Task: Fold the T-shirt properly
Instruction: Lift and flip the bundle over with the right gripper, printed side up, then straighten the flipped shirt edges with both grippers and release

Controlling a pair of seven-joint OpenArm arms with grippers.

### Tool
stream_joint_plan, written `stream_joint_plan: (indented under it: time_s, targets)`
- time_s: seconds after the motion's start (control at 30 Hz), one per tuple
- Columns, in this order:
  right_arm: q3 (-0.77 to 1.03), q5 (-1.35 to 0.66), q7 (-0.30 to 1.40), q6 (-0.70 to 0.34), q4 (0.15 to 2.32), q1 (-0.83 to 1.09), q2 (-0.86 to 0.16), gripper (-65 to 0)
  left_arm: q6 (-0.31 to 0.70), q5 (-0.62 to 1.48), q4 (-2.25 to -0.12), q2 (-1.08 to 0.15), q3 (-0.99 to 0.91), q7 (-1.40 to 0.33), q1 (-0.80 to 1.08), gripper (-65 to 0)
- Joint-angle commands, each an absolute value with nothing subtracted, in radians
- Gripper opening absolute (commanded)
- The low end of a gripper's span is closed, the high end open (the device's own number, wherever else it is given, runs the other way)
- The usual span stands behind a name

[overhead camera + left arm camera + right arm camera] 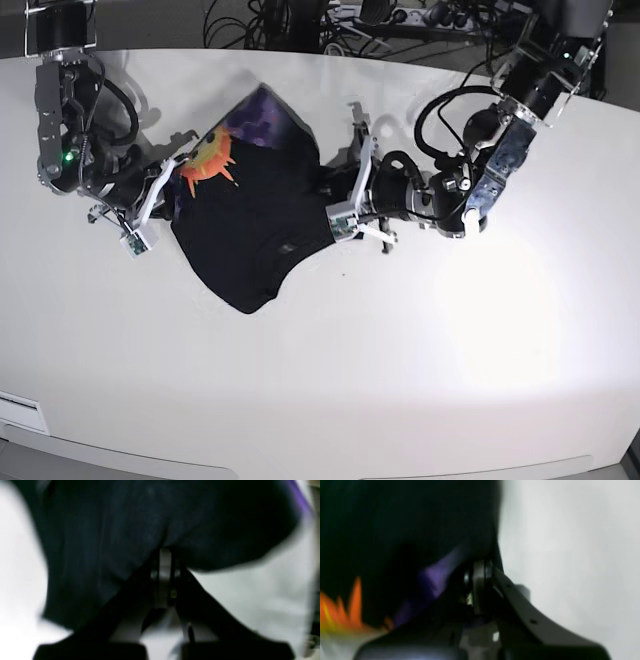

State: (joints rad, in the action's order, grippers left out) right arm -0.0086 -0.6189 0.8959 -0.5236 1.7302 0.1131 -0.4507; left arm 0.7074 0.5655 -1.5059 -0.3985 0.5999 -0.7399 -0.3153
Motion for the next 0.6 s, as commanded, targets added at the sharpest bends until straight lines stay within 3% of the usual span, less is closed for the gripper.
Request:
stream_joint_plan:
  time_s: [0.0,0.23,0.47,0.57]
  targets:
    - [0.022,-0.627,0.888,-0.521,1.774,0.131,-0.466,-65.0,0.676,0.516,-1.496,-0.405,0.595,-0.746,-0.339,-65.0]
    - [0.149,-0.628,0.883,-0.467,1.988,0.351,-0.466,-65.0,0.65,0.445,-1.388,-0.401,0.595,-0.602,-0.409,-65.0]
    - [0.179,-0.628,0.883,-0.4,2.085,0.43,-0.439,-65.0,0.645,0.39,-1.385,-0.402,0.595,-0.545,-0.457,-65.0]
    - [0.179,-0.628,0.879,-0.4,2.102,0.433,-0.381,-65.0,0.553,0.361,-1.385,-0.402,0.595,-0.538,-0.485,-65.0]
